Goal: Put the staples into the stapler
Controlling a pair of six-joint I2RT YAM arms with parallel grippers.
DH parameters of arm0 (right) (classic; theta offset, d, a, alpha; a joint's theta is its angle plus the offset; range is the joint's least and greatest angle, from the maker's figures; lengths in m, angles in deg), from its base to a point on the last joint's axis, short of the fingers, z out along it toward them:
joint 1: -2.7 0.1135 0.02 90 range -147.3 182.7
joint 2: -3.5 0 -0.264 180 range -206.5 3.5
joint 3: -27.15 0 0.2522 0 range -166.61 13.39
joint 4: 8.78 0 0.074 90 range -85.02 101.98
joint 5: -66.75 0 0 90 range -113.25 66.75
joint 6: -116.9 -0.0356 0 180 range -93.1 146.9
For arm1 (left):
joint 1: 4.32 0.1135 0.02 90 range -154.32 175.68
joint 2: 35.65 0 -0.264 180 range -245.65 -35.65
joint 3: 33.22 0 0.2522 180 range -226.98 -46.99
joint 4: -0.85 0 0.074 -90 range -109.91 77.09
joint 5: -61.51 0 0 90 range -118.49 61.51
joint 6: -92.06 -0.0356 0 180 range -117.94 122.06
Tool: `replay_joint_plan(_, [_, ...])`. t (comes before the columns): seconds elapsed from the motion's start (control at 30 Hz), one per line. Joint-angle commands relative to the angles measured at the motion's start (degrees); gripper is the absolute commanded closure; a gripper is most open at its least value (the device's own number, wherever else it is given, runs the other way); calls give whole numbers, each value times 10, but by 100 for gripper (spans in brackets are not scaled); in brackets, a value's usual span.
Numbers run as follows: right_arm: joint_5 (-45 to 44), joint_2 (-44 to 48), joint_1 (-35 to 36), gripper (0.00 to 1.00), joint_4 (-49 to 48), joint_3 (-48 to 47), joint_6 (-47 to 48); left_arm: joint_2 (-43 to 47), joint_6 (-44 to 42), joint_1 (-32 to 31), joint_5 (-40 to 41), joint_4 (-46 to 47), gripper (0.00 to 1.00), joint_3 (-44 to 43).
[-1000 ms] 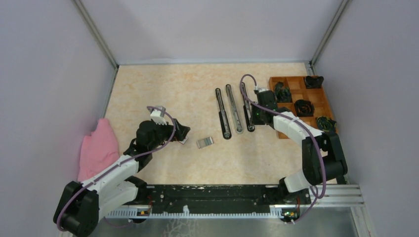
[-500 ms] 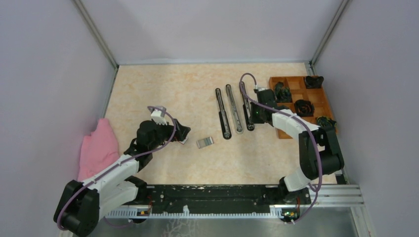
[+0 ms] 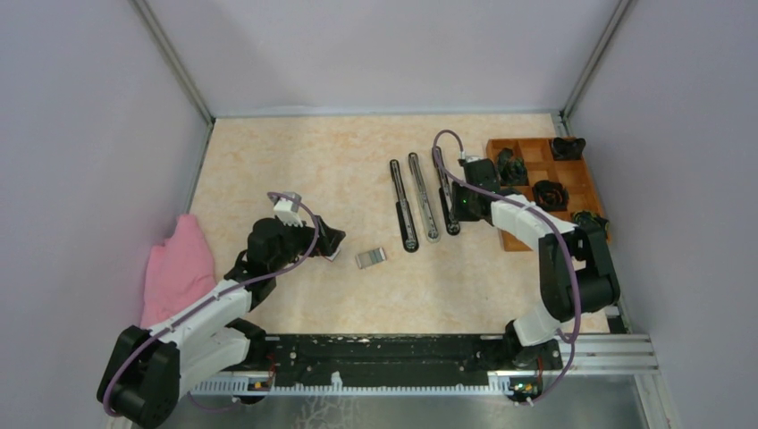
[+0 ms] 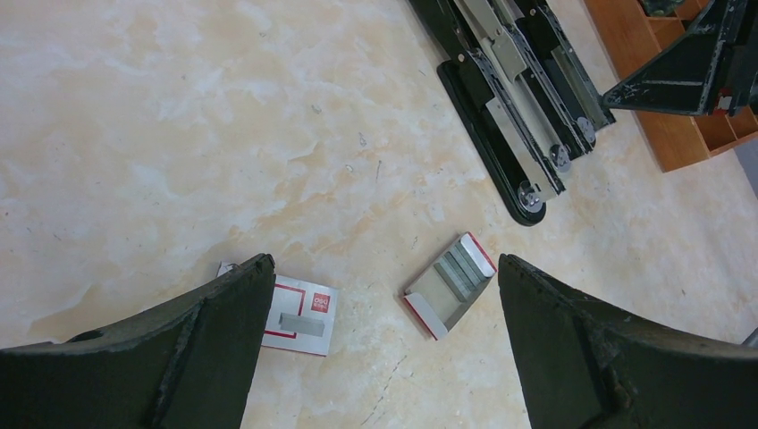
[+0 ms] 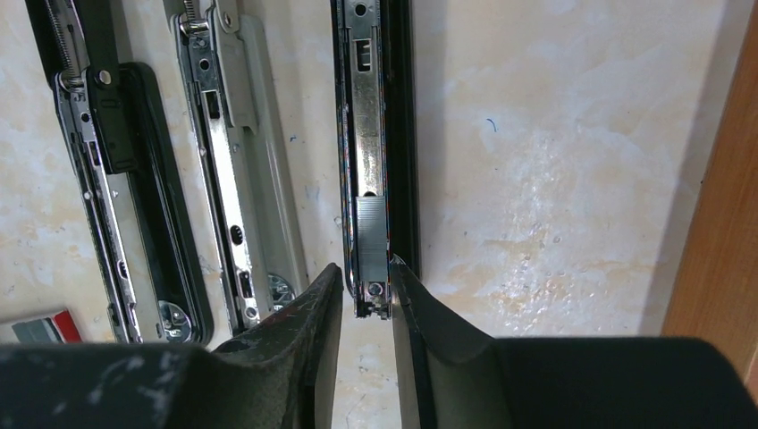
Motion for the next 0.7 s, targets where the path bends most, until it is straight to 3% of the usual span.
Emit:
replay_joint_plan(0.0, [-4, 11, -6, 71, 1, -33, 6, -2, -7, -3, -12, 21, 1, -2])
replay_joint_plan(0.37, [-11, 66, 22, 66, 29, -39, 12, -4, 2, -2, -26, 18, 1, -6])
replay_joint_plan(0.67, [-7, 120, 110, 66, 22, -23, -24, -8, 52, -2, -43, -23, 2, -32])
